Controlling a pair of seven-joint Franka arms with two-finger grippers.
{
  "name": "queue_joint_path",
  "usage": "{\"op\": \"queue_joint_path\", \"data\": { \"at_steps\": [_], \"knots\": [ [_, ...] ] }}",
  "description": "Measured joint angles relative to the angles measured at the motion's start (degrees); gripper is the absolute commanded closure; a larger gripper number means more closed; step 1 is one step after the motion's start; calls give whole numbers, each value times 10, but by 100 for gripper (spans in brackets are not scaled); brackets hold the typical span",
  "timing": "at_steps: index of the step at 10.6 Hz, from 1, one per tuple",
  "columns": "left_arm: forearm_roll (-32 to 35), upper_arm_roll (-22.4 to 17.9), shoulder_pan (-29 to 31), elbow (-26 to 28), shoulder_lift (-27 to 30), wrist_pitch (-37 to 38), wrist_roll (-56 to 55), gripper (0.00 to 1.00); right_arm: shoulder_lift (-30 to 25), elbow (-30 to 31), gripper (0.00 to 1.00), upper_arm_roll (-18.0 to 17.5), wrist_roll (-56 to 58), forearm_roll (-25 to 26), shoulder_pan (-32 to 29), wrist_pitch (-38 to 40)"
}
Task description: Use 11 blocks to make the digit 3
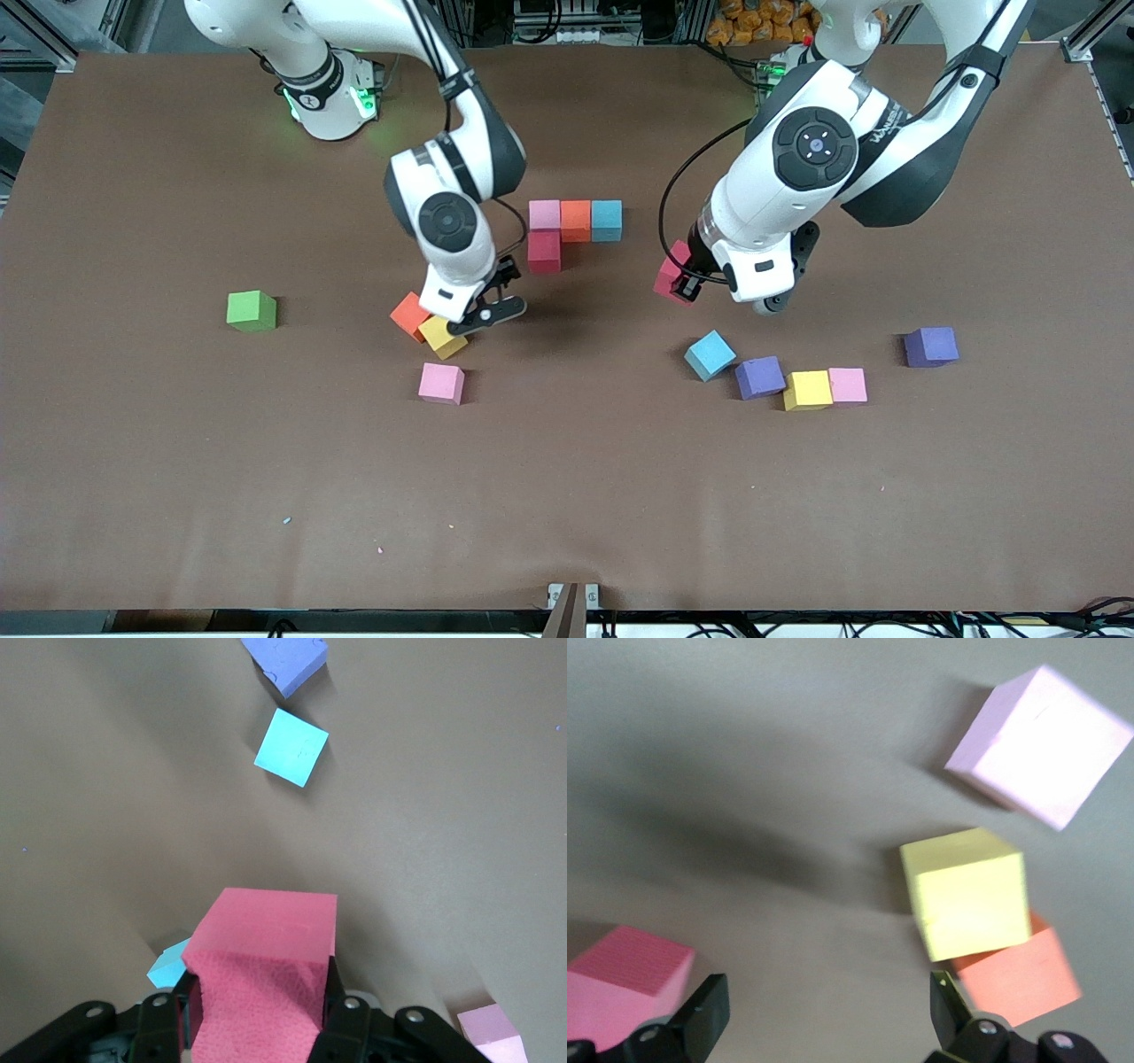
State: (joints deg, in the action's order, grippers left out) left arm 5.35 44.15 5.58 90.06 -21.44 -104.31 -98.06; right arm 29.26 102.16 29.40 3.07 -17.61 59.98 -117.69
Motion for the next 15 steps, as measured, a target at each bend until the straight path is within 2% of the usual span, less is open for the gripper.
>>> {"op": "queue_joint_path", "data": {
  "at_steps": [3,6,10,15],
  "knots": [
    [0,0,0,-1,0,0,0,100,1,0,0,6,104,25,-28,-5],
    [0,-1,0,-1,-2,0,0,100,15,14,0,6,160,32,-47,-50],
    [0,-1,0,-1,-2,0,0,100,44,31,0,-2,168,29,-51,-95],
    [0,-1,-1,-1,-2,0,0,100,45,40,0,-19,168,22,-51,-106]
  ]
}}
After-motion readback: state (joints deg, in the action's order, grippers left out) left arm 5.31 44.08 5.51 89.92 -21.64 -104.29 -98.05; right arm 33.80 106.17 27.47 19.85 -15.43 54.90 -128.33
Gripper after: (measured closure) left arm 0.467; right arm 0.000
